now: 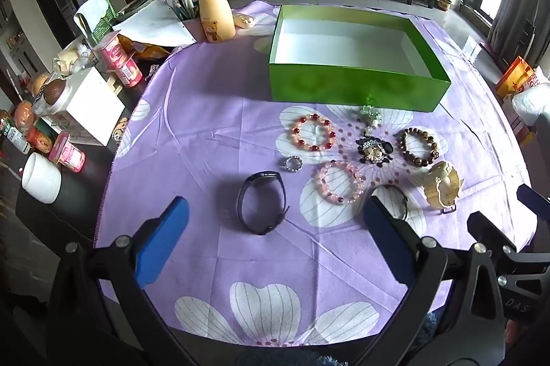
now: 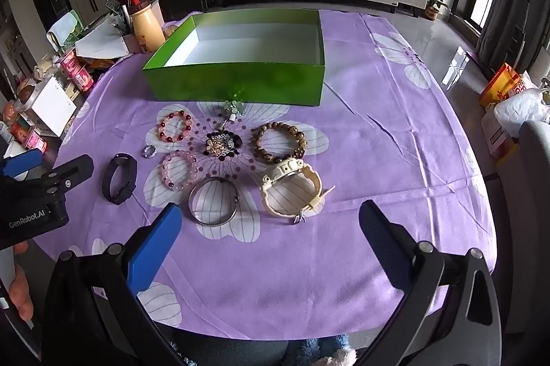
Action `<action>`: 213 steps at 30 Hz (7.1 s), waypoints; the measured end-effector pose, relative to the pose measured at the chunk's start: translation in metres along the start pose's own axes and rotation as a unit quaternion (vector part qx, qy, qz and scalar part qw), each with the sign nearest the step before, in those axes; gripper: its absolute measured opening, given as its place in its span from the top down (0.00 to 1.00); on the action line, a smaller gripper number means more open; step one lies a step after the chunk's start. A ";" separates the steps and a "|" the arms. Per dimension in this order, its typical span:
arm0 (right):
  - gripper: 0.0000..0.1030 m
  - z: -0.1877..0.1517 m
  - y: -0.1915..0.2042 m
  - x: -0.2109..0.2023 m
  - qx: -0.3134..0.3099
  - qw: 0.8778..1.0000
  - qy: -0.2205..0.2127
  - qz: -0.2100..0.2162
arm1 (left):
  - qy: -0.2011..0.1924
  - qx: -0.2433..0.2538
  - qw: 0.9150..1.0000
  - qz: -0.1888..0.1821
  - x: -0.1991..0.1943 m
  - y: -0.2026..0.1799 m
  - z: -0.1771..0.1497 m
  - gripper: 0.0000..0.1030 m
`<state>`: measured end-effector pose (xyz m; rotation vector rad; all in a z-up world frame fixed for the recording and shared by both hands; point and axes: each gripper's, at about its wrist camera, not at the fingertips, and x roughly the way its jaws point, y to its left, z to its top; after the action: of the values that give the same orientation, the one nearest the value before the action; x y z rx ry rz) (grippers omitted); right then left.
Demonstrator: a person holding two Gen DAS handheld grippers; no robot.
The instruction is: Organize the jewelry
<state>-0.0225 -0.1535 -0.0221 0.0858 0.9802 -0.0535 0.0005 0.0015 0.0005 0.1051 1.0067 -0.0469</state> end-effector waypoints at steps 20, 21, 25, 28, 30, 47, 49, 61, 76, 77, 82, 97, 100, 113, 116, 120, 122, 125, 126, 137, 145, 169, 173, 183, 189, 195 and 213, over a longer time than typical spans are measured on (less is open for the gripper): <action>0.01 0.000 -0.011 0.001 0.016 1.000 0.006 0.004 | -0.007 0.001 1.000 0.003 -0.002 0.001 0.000 0.02; 0.01 0.000 -0.015 0.000 0.019 1.000 0.008 0.005 | -0.008 0.001 1.000 0.003 -0.002 0.002 0.000 0.02; 0.01 0.001 -0.014 0.001 0.020 1.000 0.008 0.005 | -0.005 0.000 1.000 -0.002 -0.002 0.003 0.003 0.02; 0.01 0.001 -0.014 0.001 0.020 1.000 0.009 0.005 | -0.005 0.001 1.000 -0.002 -0.002 0.003 0.005 0.02; 0.01 0.001 -0.014 0.001 0.020 1.000 0.008 0.005 | -0.004 0.000 1.000 -0.004 -0.002 0.003 0.006 0.02; 0.01 0.004 -0.018 -0.002 0.024 1.000 0.003 0.006 | -0.011 0.002 1.000 0.003 -0.003 0.003 0.004 0.02; 0.01 0.004 -0.018 -0.002 0.024 1.000 0.003 0.006 | -0.010 0.003 1.000 0.004 -0.003 0.003 0.003 0.02; 0.01 0.001 -0.017 -0.001 0.024 1.000 0.004 0.007 | -0.010 0.002 1.000 0.001 -0.003 0.006 0.002 0.02; 0.01 -0.002 -0.021 0.000 0.030 0.999 0.007 0.009 | -0.010 0.007 1.000 0.000 0.001 0.002 0.000 0.02; 0.01 -0.002 -0.022 0.000 0.031 0.999 0.006 0.009 | -0.010 0.007 1.000 0.000 0.001 0.002 0.000 0.02; 0.01 -0.001 -0.023 0.000 0.034 0.999 0.005 0.010 | -0.010 0.004 1.000 0.001 0.003 0.002 -0.001 0.02; 0.01 -0.004 -0.030 0.003 0.042 0.999 -0.003 0.032 | -0.006 -0.006 1.000 -0.030 0.009 0.009 -0.003 0.02; 0.01 -0.007 -0.041 0.006 0.056 0.997 -0.008 0.043 | 0.000 -0.016 0.998 -0.054 0.021 0.019 -0.004 0.02; 0.12 -0.028 -0.069 0.032 0.082 0.995 -0.004 0.061 | 0.046 -0.057 0.993 -0.089 0.078 0.065 -0.017 0.02; 0.21 -0.033 -0.065 0.038 0.073 0.995 -0.005 0.066 | 0.055 -0.060 0.993 -0.081 0.088 0.070 -0.021 0.10; 0.33 -0.033 -0.064 0.048 0.074 0.995 -0.003 0.065 | 0.060 -0.060 0.994 -0.063 0.100 0.074 -0.022 0.21; 0.38 -0.030 -0.064 0.054 0.077 0.995 -0.002 0.060 | 0.064 -0.058 0.994 -0.060 0.105 0.074 -0.023 0.24; 0.44 -0.025 -0.065 0.064 0.086 0.995 0.003 0.056 | 0.070 -0.049 0.995 -0.057 0.112 0.071 -0.022 0.32; 0.45 -0.024 -0.065 0.068 0.088 0.995 0.006 0.054 | 0.071 -0.046 0.995 -0.053 0.114 0.070 -0.021 0.35; 0.69 -0.015 -0.046 0.100 0.065 0.997 0.035 0.027 | 0.069 -0.010 0.997 -0.027 0.126 0.060 -0.016 0.64; 0.90 -0.013 -0.044 0.103 0.041 0.999 0.023 -0.005 | 0.059 -0.004 0.997 -0.041 0.124 0.053 -0.015 0.96; 0.93 0.006 -0.054 0.065 0.041 0.998 -0.032 0.024 | 0.056 -0.011 0.991 -0.124 0.092 0.040 0.023 0.97; 0.93 0.026 -0.052 0.057 0.033 0.998 -0.051 0.024 | 0.032 -0.001 0.991 -0.132 0.082 0.028 0.052 0.97; 0.93 0.099 -0.035 0.049 0.015 0.995 -0.093 0.025 | 0.009 0.004 0.990 -0.137 0.088 0.002 0.133 0.97; 0.93 0.138 -0.032 0.076 0.022 0.996 -0.076 0.034 | 0.018 0.014 0.992 -0.126 0.111 -0.013 0.167 0.97; 0.93 0.161 -0.028 0.112 0.026 0.998 -0.048 0.039 | 0.034 0.021 0.993 -0.113 0.139 -0.025 0.185 0.97; 0.84 0.181 -0.019 0.181 0.016 0.999 0.016 0.025 | 0.083 0.033 0.994 -0.060 0.202 -0.051 0.203 0.90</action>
<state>0.2262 -0.1910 -0.0737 0.1419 1.0085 -0.0219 0.2747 -0.0694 -0.0662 0.1096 1.1781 -0.1831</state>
